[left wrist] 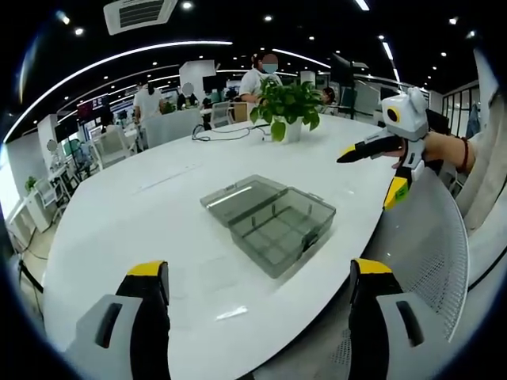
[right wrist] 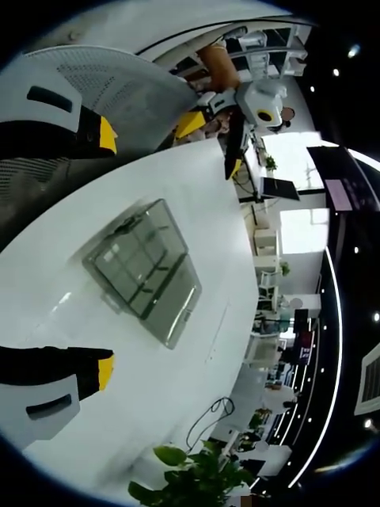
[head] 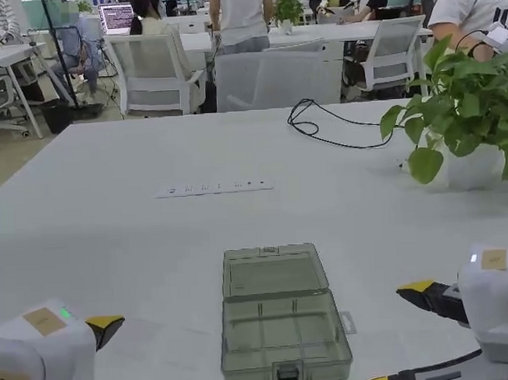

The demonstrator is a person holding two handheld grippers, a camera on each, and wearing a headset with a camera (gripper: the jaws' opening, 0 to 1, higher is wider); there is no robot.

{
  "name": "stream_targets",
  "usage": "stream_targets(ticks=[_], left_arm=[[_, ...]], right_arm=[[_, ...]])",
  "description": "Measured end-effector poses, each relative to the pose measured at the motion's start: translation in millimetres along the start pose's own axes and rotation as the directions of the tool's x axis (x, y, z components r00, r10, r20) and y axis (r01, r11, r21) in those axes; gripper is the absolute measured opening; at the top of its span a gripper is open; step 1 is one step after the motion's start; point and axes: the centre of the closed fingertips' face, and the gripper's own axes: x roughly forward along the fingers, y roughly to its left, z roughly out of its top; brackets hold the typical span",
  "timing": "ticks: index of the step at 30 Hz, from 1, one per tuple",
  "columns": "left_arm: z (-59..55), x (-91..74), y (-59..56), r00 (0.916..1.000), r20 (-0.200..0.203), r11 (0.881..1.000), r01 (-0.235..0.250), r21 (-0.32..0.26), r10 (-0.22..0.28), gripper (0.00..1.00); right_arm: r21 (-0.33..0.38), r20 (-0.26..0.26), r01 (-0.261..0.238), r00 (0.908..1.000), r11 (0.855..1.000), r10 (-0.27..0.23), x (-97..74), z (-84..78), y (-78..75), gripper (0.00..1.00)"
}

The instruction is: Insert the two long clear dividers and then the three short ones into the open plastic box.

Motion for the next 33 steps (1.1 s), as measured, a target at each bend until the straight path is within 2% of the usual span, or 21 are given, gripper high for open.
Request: stream_targets(ticks=[15,33], left_arm=[[-3.9,-3.3,-4.5,0.9999,-0.009,1.000,0.010,-0.003,-0.010,0.94],[-4.9,-3.3,2.3,0.9997,-0.010,1.000,0.021,-0.004,-0.021,0.92]], right_arm=[[-0.003,-0.008,-0.010,0.9999,1.000,0.010,1.1,-1.3,3.8,1.00],[-0.003,-0.016,-0.011,0.9998,1.000,0.011,5.0,1.7,2.6,1.00]])
